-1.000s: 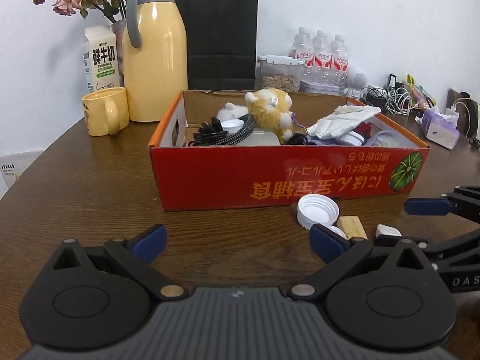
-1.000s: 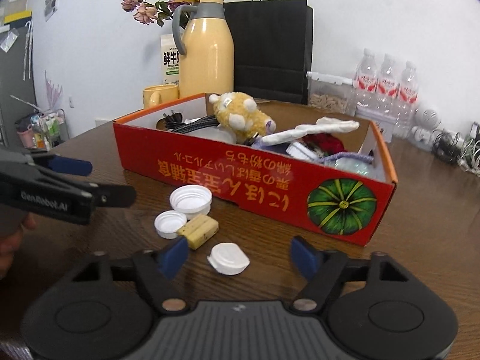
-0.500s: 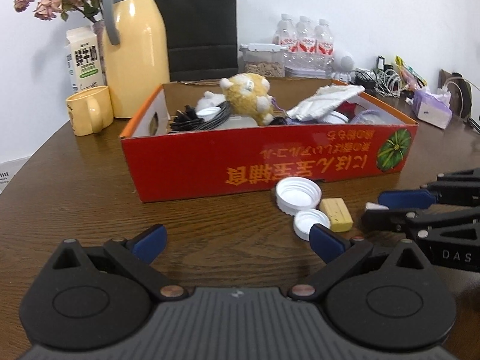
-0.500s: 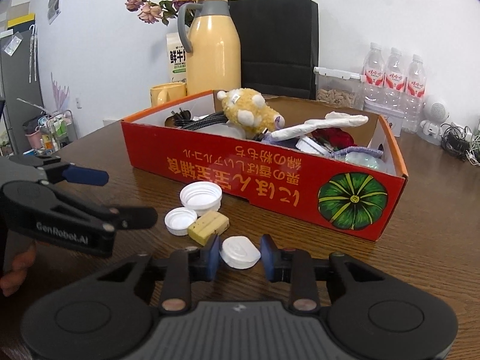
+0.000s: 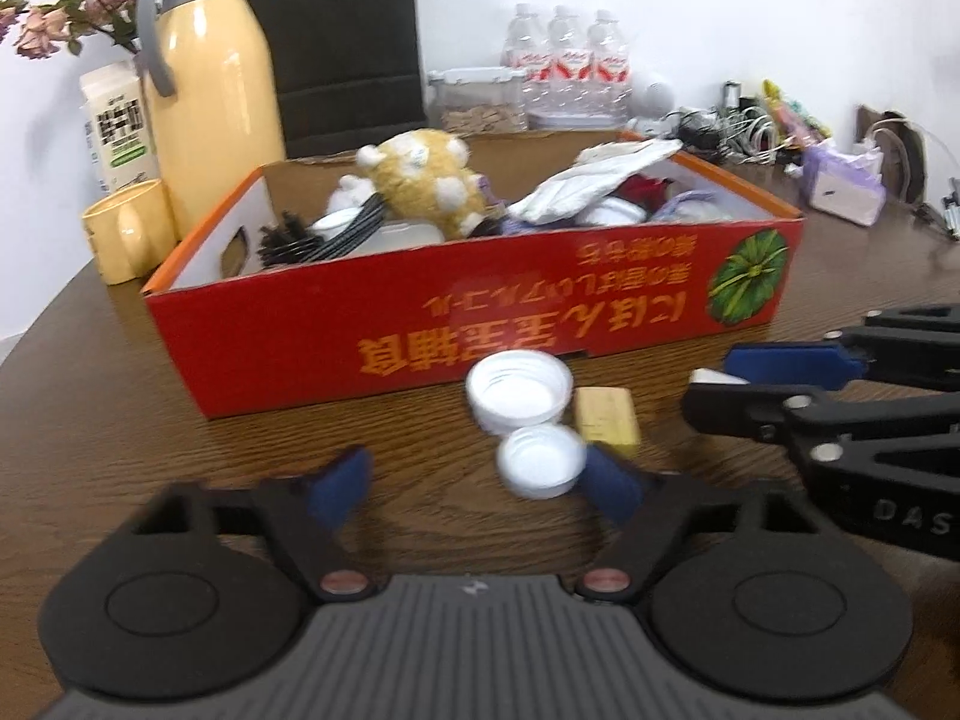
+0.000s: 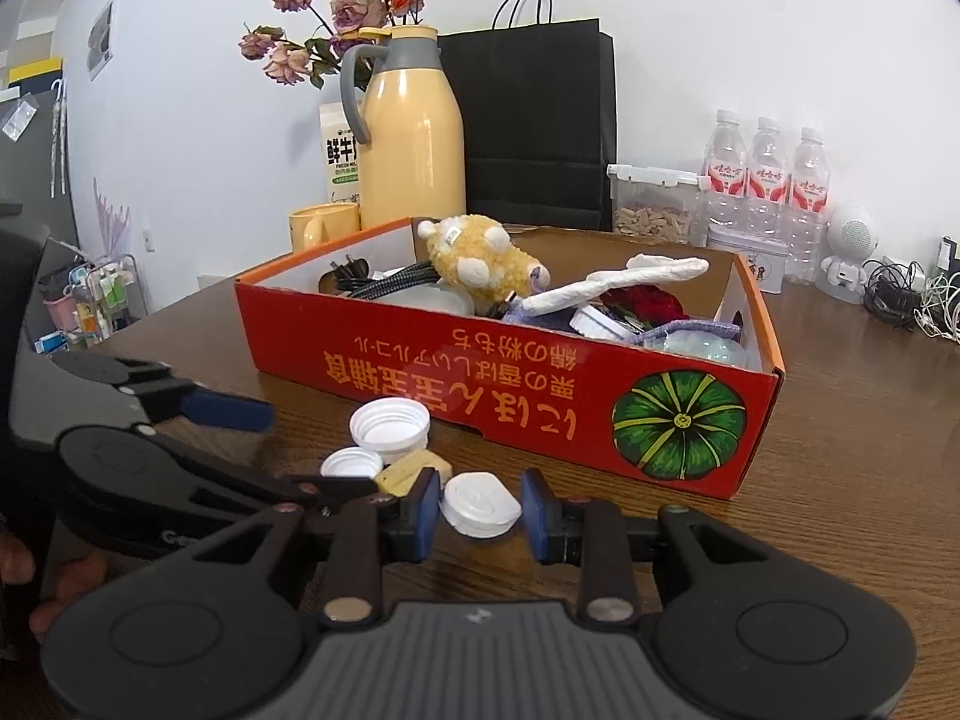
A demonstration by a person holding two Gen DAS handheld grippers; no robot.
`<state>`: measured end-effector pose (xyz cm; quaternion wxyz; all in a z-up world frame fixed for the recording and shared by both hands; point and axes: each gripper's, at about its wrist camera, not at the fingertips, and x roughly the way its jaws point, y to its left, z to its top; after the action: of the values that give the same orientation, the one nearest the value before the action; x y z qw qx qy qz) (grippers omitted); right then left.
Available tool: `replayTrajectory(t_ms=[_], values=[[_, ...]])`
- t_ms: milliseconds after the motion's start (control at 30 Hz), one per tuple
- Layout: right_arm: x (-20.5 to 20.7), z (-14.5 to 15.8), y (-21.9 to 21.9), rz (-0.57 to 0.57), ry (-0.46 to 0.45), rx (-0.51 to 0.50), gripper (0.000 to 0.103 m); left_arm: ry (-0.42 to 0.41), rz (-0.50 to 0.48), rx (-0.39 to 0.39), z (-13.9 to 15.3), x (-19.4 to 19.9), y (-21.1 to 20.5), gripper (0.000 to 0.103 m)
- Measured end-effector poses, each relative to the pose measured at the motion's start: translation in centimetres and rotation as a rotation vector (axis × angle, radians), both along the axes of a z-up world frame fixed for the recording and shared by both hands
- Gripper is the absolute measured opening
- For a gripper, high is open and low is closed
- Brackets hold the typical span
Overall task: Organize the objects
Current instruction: 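Grasp the flat white oval cap with the right tool while the left tool grasps a white cap, then carry the oval cap and white cap over the box and open both tools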
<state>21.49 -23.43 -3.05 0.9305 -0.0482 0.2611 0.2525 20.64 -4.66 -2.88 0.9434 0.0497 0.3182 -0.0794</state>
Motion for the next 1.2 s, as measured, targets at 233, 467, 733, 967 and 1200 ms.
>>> replayTrajectory(t_ms=[233,467,733,967,1200], values=[[0.0,0.0,0.0,-0.002,-0.001,0.004,0.028,-0.017,-0.057,-0.021,0.1,-0.6,-0.5,0.029],[0.0,0.1,-0.2,-0.007,-0.01,0.013,0.028,-0.054,-0.031,-0.056,0.7,-1.1,0.2,0.029],[-0.8,1.5,-0.5,-0.031,-0.1,0.045,0.028,-0.138,0.006,-0.082,2.7,-1.6,1.3,0.029],[0.5,4.5,0.3,-0.041,-0.184,0.061,0.028,-0.241,0.045,-0.085,5.9,-0.2,2.7,0.029],[3.4,7.7,2.3,-0.058,-0.27,0.069,0.028,-0.319,0.09,-0.091,8.5,3.0,3.3,0.029]])
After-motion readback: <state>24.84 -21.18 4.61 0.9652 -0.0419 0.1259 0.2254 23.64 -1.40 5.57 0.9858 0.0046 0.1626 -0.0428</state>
